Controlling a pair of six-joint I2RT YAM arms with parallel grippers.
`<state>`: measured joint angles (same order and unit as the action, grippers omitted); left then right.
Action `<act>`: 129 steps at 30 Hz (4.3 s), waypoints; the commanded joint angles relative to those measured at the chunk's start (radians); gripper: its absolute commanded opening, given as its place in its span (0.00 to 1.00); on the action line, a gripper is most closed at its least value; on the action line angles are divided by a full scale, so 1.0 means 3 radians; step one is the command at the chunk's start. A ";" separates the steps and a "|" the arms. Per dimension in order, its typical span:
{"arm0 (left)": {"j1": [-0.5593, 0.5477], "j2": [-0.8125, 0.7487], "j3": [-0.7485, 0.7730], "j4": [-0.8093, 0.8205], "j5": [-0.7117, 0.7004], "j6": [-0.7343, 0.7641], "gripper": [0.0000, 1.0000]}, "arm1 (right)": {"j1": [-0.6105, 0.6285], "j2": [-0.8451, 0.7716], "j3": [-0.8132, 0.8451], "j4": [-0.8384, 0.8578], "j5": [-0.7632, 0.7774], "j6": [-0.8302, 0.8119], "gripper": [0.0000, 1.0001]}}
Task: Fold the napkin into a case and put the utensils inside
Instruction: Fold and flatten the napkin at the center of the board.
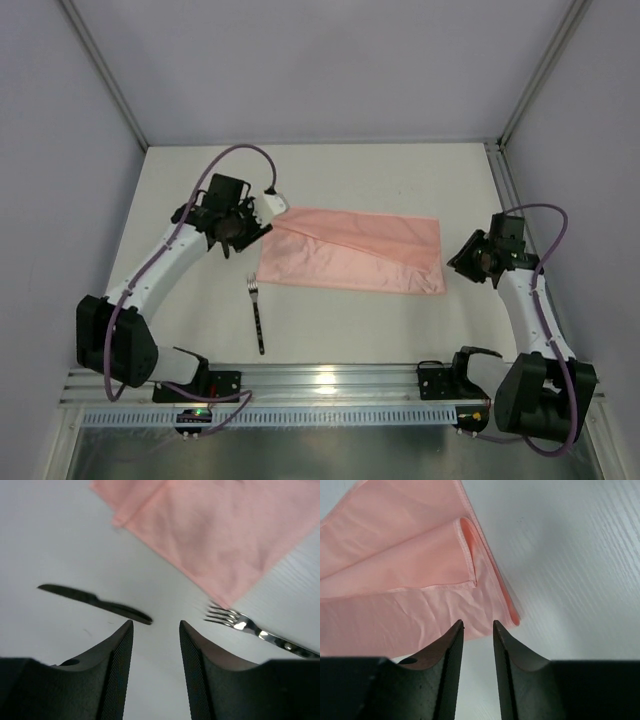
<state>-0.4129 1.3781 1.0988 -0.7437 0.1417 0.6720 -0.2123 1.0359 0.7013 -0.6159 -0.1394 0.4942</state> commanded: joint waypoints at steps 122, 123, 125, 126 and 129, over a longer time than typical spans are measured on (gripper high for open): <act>0.0374 0.2580 0.1737 0.1252 -0.0437 -0.0210 0.06 | 0.0309 0.3225 0.2218 0.1179 -0.0589 -0.0671 0.04; 0.0374 0.2575 0.1732 0.1252 -0.0437 -0.0210 0.06 | 0.0309 0.3210 0.2213 0.1179 -0.0584 -0.0666 0.04; 0.0374 0.2555 0.1732 0.1252 -0.0442 -0.0220 0.05 | 0.0309 0.3128 0.2203 0.1179 -0.0578 -0.0671 0.04; 0.0374 0.2550 0.1732 0.1247 -0.0442 -0.0220 0.04 | 0.0309 0.3092 0.2193 0.1184 -0.0573 -0.0666 0.04; 0.0374 0.2509 0.1737 0.1247 -0.0437 -0.0246 0.03 | 0.0309 0.2914 0.2131 0.1224 -0.0527 -0.0645 0.04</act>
<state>-0.3073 2.1532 1.5856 -0.3954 0.0158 0.6094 -0.1238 2.0136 1.3304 -0.2657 -0.3088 0.3080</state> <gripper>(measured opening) 0.041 0.045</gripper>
